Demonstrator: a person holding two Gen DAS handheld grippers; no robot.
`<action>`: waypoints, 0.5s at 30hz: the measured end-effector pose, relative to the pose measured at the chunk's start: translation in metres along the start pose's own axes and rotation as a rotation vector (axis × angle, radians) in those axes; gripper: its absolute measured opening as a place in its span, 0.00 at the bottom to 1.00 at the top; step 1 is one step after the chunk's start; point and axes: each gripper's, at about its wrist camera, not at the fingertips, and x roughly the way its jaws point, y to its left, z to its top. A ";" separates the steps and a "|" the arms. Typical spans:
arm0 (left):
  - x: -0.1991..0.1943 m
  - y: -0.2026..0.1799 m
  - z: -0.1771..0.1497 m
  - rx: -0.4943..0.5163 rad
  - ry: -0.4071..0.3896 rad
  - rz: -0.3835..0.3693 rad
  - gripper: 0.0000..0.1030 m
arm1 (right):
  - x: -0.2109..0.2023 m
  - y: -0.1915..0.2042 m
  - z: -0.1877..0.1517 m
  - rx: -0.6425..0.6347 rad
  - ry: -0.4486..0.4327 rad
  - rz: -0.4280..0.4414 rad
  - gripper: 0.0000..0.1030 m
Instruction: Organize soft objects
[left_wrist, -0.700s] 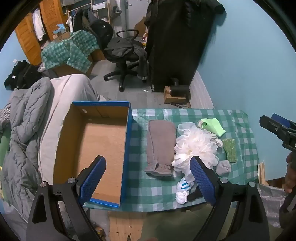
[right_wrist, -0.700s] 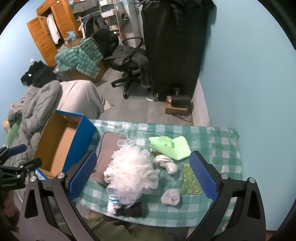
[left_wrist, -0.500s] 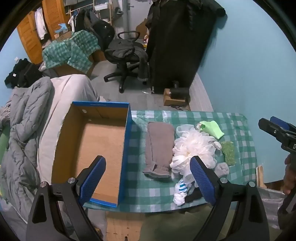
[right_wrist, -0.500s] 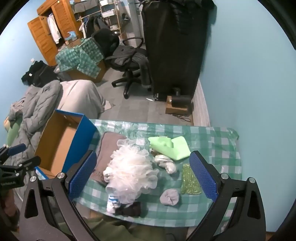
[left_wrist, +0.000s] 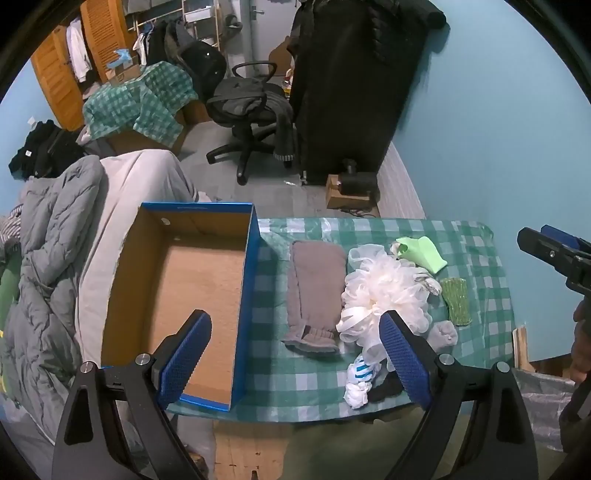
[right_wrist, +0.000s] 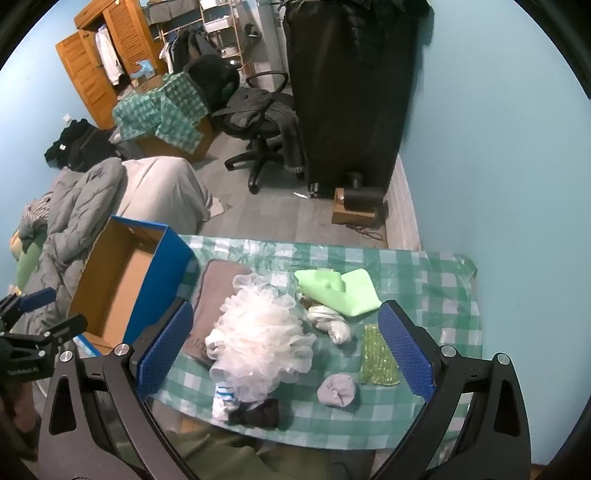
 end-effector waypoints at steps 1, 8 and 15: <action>0.001 -0.001 0.000 0.001 0.000 0.000 0.91 | 0.000 0.000 0.000 -0.001 0.000 0.000 0.96; 0.002 -0.004 0.003 0.006 0.013 -0.003 0.91 | 0.000 -0.002 0.002 -0.001 0.004 0.002 0.96; 0.005 -0.006 0.004 0.013 0.014 -0.005 0.91 | 0.002 -0.001 0.003 -0.001 0.006 0.004 0.96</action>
